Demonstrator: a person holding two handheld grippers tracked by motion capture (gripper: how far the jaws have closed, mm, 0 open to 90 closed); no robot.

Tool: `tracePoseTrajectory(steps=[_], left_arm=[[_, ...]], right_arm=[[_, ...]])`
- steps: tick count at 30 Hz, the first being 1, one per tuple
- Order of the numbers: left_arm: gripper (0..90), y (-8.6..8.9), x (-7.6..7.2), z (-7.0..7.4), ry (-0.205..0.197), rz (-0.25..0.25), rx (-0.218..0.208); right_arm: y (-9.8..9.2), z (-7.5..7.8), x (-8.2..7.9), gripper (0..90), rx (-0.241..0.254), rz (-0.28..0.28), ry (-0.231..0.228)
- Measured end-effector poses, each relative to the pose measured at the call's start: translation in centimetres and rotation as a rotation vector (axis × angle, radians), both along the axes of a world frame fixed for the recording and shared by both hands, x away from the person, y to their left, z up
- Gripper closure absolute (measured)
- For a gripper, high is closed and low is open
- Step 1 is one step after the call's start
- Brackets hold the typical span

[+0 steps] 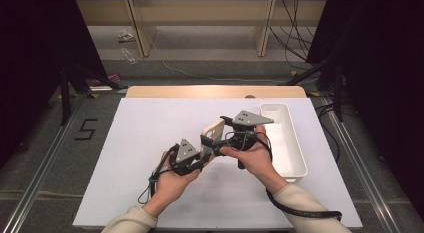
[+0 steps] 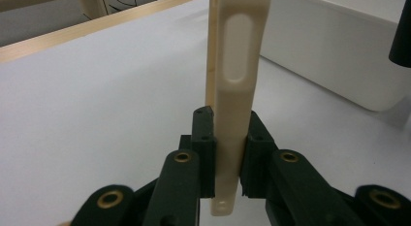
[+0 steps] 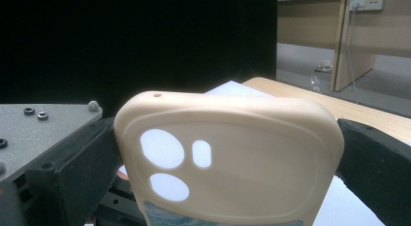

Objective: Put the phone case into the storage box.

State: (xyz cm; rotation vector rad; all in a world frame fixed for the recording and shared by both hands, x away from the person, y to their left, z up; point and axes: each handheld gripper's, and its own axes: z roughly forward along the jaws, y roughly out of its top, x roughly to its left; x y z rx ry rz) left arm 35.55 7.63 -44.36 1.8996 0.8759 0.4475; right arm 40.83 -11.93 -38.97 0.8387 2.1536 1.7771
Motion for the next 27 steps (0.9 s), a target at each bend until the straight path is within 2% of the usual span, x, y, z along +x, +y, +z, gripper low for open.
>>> tracePoseTrajectory(steps=[27], left_arm=[[78.9, -0.29, 0.01, -0.02, 0.001, 0.005, -0.006]], right_arm=[[0.21, -0.24, -0.1, 0.2, -0.002, -0.008, 0.003]])
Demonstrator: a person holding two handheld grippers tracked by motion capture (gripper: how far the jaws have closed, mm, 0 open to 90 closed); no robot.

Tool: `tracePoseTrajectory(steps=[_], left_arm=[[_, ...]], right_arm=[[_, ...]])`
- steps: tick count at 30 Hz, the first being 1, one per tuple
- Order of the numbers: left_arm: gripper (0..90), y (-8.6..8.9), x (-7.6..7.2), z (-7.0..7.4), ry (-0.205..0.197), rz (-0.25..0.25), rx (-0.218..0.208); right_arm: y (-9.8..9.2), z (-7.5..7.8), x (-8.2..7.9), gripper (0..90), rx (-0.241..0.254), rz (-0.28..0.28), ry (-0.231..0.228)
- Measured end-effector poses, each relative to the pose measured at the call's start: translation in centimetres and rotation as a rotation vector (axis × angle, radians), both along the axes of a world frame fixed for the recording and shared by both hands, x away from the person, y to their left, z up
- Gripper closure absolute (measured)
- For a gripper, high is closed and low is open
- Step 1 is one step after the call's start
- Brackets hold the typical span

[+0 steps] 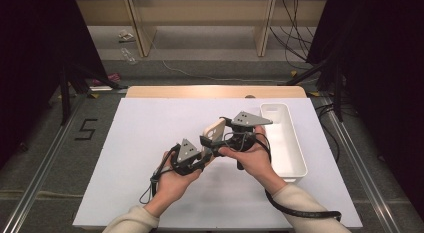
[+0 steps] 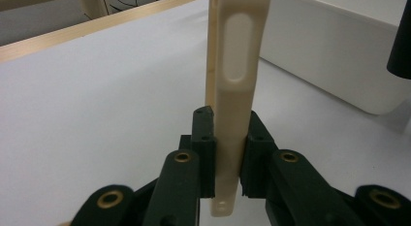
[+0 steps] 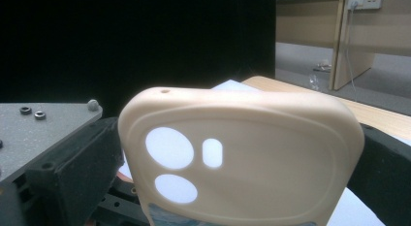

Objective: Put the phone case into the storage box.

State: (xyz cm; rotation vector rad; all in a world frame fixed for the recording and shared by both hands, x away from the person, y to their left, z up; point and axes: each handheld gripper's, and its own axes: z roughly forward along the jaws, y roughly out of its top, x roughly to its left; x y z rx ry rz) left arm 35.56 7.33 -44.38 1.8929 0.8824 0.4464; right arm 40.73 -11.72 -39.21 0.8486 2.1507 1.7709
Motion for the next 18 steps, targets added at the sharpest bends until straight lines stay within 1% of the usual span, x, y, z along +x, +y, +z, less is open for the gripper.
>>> tracePoseTrajectory(steps=[4, 12, 14, 18], left_arm=[[78.9, 0.01, 0.0, 0.02, -0.003, 0.001, 0.001], [78.8, 0.03, 0.02, 0.02, -0.003, 0.0, -0.002], [78.8, 0.04, 0.03, 0.0, 0.001, 0.001, -0.006], [78.8, 0.05, 0.03, 0.01, 0.001, 0.002, -0.007]], right_arm=[[0.0, -0.06, 0.02, 0.3, -0.003, -0.003, 0.0], [-0.01, -0.17, -0.05, 7.5, -0.004, -0.014, 0.001], [0.0, -0.16, -0.09, 10.0, -0.004, -0.015, -0.005], [-0.01, -0.2, -0.12, 10.7, -0.002, -0.017, -0.011]])
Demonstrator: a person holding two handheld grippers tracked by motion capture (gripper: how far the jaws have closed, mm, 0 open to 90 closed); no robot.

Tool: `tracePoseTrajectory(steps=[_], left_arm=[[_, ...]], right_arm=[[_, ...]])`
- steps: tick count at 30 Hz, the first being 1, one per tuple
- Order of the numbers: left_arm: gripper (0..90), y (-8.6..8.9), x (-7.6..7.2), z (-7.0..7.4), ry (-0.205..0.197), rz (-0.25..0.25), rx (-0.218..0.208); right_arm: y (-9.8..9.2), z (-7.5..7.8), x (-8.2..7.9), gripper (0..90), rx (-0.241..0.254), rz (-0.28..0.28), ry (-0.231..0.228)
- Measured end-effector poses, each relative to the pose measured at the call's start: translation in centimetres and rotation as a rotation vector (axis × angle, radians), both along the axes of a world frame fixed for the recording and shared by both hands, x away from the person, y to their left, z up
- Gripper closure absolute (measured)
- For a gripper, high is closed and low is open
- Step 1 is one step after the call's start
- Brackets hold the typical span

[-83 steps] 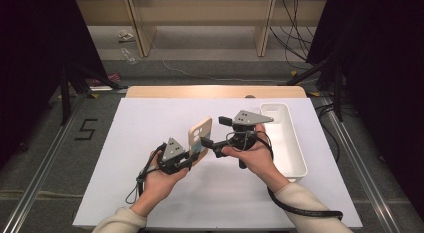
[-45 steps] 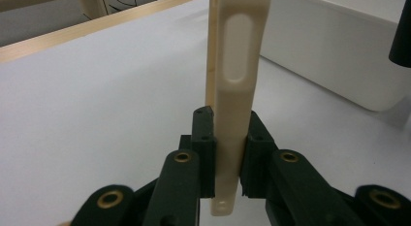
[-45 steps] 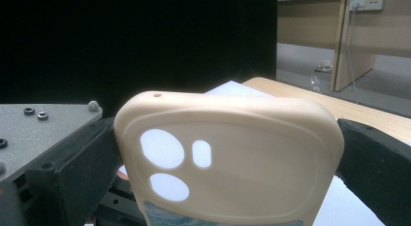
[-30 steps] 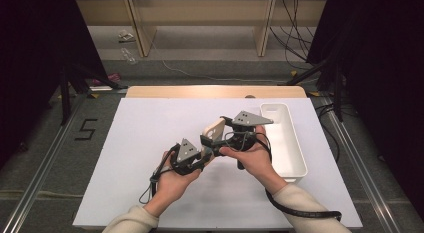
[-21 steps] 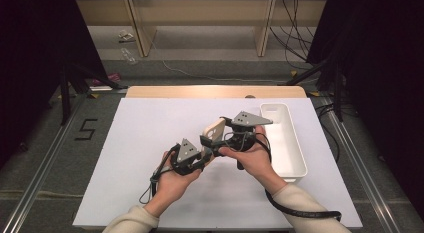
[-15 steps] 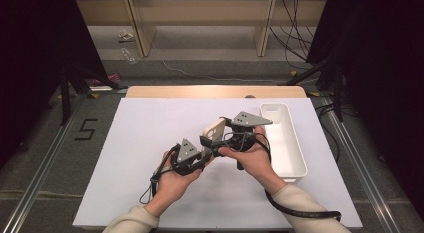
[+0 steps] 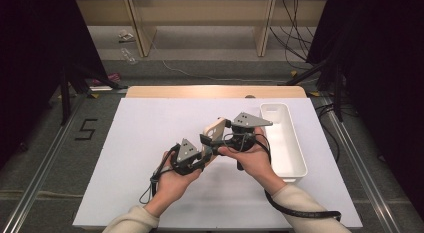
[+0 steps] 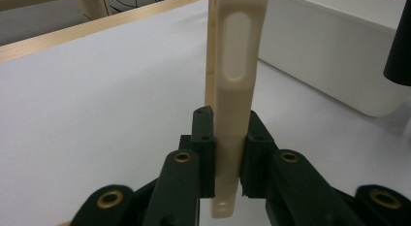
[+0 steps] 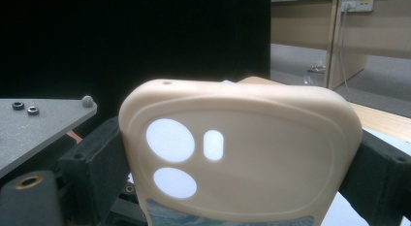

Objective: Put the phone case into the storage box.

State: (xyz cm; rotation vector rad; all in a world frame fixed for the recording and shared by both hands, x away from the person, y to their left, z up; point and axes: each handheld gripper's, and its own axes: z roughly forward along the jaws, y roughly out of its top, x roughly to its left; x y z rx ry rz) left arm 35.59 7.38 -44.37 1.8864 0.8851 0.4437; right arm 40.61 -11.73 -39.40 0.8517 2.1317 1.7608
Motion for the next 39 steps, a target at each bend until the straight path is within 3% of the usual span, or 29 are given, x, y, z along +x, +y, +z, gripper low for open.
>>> tracePoseTrajectory(steps=[10, 15, 25, 31, 39], left_arm=[[77.9, 0.0, 0.0, 0.1, -0.011, -0.01, 0.001], [72.5, 0.1, -0.1, 0.2, -0.014, -0.022, 0.01], [43.8, 0.2, -0.5, 0.9, -0.032, -0.064, 0.034], [19.8, 0.5, -0.9, 1.4, -0.04, -0.058, 0.104], [0.4, 1.4, -1.1, 1.4, -0.008, -0.089, 0.138]], right_arm=[[0.0, 0.2, -0.1, 11.9, -0.004, -0.001, -0.019], [-0.3, 0.4, -0.1, 12.2, -0.005, -0.023, -0.038], [-0.7, 0.8, 0.0, 12.3, 0.005, -0.044, -0.044], [-0.8, 0.9, 0.0, 12.3, 0.004, -0.054, -0.047], [-1.1, 1.1, 0.1, 12.3, 0.002, -0.066, -0.05]])
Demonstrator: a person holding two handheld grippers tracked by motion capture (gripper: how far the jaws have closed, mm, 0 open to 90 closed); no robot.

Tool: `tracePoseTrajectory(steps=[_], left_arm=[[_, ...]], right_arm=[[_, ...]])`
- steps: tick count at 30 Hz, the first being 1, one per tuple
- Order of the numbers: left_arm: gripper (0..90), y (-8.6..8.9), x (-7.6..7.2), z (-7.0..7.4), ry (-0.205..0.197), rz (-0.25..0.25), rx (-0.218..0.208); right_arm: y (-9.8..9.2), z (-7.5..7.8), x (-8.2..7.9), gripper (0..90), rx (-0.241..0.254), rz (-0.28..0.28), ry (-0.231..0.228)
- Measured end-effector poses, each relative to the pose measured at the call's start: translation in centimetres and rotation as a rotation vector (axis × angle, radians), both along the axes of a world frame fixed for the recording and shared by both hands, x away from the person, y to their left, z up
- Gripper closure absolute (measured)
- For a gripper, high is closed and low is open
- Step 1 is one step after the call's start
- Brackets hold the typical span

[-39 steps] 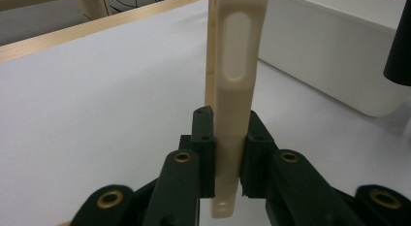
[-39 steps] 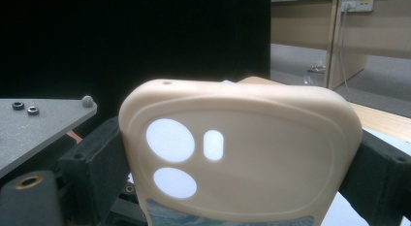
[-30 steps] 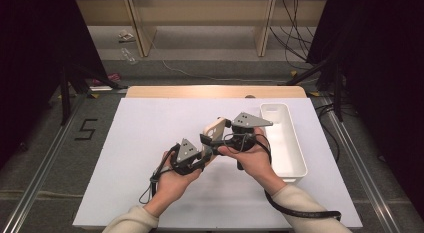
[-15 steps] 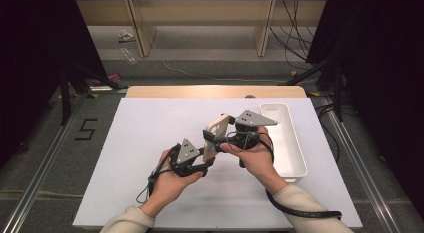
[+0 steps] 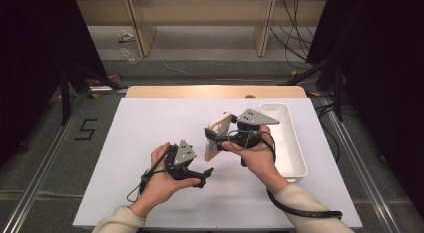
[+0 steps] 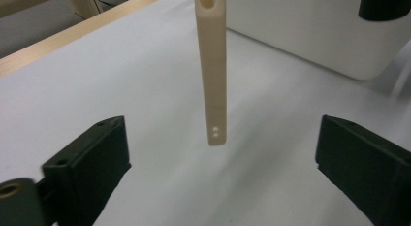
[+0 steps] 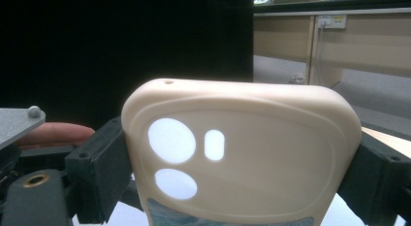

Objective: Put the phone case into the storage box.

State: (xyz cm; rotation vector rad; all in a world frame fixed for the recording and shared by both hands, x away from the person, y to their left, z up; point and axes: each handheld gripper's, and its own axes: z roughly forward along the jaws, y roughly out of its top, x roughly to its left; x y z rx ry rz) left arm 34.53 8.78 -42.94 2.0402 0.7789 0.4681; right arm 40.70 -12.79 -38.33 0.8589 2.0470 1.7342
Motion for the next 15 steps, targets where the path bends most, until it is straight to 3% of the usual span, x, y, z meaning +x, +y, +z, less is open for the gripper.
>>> tracePoseTrajectory(steps=[5, 15], left_arm=[[0.0, 0.6, -0.1, -0.2, 0.001, -0.005, 0.021], [0.0, 2.4, -0.5, -0.1, -0.008, 0.025, 0.01]], right_arm=[[-0.1, 0.1, 0.0, 12.3, 0.001, -0.004, 0.0], [-0.4, 0.4, 0.1, 12.3, 0.001, -0.015, -0.003]])
